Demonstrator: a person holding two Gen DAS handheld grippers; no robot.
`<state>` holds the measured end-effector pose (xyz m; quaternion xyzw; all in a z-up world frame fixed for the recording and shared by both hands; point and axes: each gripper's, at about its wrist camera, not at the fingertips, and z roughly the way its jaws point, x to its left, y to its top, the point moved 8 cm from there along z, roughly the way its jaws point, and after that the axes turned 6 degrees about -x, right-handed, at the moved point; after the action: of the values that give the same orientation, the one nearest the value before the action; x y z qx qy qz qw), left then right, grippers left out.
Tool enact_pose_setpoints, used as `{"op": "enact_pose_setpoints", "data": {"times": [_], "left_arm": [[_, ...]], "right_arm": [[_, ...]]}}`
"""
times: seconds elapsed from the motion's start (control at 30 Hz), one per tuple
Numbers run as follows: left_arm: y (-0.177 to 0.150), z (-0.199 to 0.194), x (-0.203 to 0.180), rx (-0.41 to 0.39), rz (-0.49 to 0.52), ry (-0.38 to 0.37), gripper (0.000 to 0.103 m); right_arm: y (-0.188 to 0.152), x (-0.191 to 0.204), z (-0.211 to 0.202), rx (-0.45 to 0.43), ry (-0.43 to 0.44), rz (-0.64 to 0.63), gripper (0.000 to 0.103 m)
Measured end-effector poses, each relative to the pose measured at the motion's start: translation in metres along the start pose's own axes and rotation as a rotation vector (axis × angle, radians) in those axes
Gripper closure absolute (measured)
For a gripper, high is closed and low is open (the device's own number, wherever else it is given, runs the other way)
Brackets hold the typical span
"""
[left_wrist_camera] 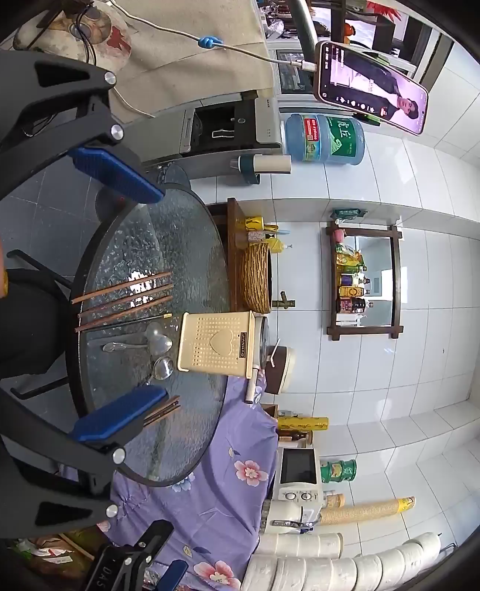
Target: Organize utensils
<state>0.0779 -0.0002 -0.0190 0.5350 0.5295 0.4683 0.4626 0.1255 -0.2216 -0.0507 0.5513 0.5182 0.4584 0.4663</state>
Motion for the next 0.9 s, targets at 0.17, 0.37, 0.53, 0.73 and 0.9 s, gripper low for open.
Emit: {"op": "enact_pose_setpoints", "data": {"times": [0.17, 0.37, 0.53, 0.73, 0.9], "left_arm": [[-0.0007, 0.0011, -0.0001, 0.001, 0.001, 0.0, 0.006], [0.0004, -0.0001, 0.0, -0.004, 0.0, -0.002, 0.006], [0.0006, 0.0006, 0.0007, -0.002, -0.001, -0.004, 0.006], [0.0003, 0.0002, 0.0003, -0.005, 0.002, -0.001, 0.006], [-0.0003, 0.0016, 0.002, -0.004, 0.001, -0.002, 0.006]], "right_arm": [[0.0, 0.0, -0.0001, 0.0, 0.0, 0.0, 0.005], [0.0004, 0.0001, -0.0003, -0.003, 0.001, -0.002, 0.005], [0.0004, 0.0002, -0.0003, -0.003, 0.002, -0.002, 0.005], [0.0001, 0.0016, -0.0005, -0.003, 0.001, -0.002, 0.005], [0.0016, -0.0013, -0.0003, -0.003, -0.001, -0.003, 0.005]]}}
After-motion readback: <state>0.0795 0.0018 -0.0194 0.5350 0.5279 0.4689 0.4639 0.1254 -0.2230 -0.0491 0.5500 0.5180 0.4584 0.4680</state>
